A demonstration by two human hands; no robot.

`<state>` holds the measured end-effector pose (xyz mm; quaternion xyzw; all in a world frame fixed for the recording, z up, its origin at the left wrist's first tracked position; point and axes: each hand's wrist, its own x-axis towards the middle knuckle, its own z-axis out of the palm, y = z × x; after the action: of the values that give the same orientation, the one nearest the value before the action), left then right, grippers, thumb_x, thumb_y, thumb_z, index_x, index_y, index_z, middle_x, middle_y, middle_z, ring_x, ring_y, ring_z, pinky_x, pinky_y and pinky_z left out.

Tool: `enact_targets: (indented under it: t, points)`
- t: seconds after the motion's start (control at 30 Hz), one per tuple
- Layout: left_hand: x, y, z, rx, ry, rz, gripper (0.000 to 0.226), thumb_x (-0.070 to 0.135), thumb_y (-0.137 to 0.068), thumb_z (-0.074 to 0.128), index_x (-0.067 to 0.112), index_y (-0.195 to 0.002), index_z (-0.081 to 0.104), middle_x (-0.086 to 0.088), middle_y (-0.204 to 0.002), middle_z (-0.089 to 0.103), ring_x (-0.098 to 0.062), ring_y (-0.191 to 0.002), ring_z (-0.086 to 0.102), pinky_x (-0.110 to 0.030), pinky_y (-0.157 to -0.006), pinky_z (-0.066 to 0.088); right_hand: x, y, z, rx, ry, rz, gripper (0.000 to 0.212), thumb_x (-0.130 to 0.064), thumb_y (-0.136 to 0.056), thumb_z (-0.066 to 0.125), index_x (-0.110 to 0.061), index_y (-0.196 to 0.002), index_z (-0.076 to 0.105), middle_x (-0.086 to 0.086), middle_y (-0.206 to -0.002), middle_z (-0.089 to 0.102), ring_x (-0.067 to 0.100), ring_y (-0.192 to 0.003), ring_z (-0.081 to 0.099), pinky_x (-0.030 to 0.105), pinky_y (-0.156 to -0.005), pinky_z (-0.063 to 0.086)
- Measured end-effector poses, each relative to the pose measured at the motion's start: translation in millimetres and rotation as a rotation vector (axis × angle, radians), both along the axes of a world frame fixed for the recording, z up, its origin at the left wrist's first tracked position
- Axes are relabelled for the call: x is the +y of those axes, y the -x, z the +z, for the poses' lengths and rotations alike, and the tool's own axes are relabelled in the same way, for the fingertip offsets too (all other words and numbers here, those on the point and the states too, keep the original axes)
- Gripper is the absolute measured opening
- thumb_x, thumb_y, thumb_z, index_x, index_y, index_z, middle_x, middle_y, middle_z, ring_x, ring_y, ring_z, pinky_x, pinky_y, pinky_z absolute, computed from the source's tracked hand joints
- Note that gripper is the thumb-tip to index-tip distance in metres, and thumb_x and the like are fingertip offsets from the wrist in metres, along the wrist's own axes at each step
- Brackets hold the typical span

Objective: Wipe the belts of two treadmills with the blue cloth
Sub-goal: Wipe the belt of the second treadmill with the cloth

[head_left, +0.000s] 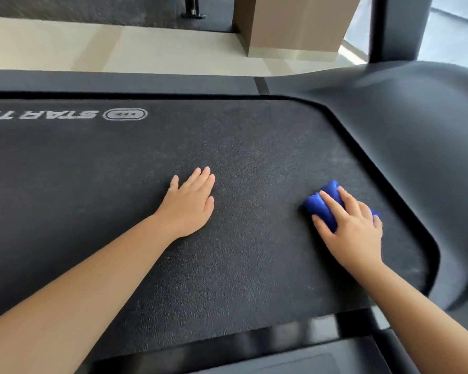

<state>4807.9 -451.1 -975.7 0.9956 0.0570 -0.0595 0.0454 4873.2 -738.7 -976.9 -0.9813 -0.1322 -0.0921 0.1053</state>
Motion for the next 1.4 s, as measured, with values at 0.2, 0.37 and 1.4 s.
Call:
enact_targets:
  t: [0.2, 0.37, 1.4]
  points:
    - [-35.0, -5.4, -1.3, 0.005, -0.049, 0.035, 0.06, 0.036, -0.1, 0.021, 0.005, -0.148, 0.003, -0.011, -0.156, -0.006, -0.022, -0.143, -0.007, -0.047, -0.114, 0.005, 36.1, 36.9, -3.8, -0.038, 0.0, 0.041, 0.046, -0.039, -0.083, 0.063, -0.022, -0.125, 0.059, 0.012, -0.138, 0.048, 0.037, -0.114, 0.05, 0.062, -0.089, 0.036]
    - [-43.4, -2.3, -0.9, 0.002, -0.068, 0.022, 0.064, 0.042, -0.099, 0.023, 0.006, -0.148, 0.001, -0.008, -0.157, -0.008, -0.02, -0.143, -0.008, -0.047, -0.114, 0.004, 43.4, 60.6, 0.3, -0.005, 0.063, 0.26, 0.053, -0.05, -0.076, 0.039, -0.026, -0.116, 0.065, 0.007, -0.124, 0.06, 0.03, -0.098, 0.061, 0.058, -0.076, 0.047]
    - [-83.5, -49.1, -1.7, -0.037, 0.008, 0.011, 0.061, 0.041, -0.099, 0.024, 0.011, -0.149, 0.006, -0.005, -0.157, -0.003, -0.02, -0.143, -0.006, -0.05, -0.112, 0.002, 0.8, -6.0, -4.8, -0.043, 0.055, 0.335, 0.055, -0.053, -0.078, 0.039, -0.026, -0.12, 0.063, 0.007, -0.129, 0.057, 0.032, -0.101, 0.06, 0.059, -0.078, 0.044]
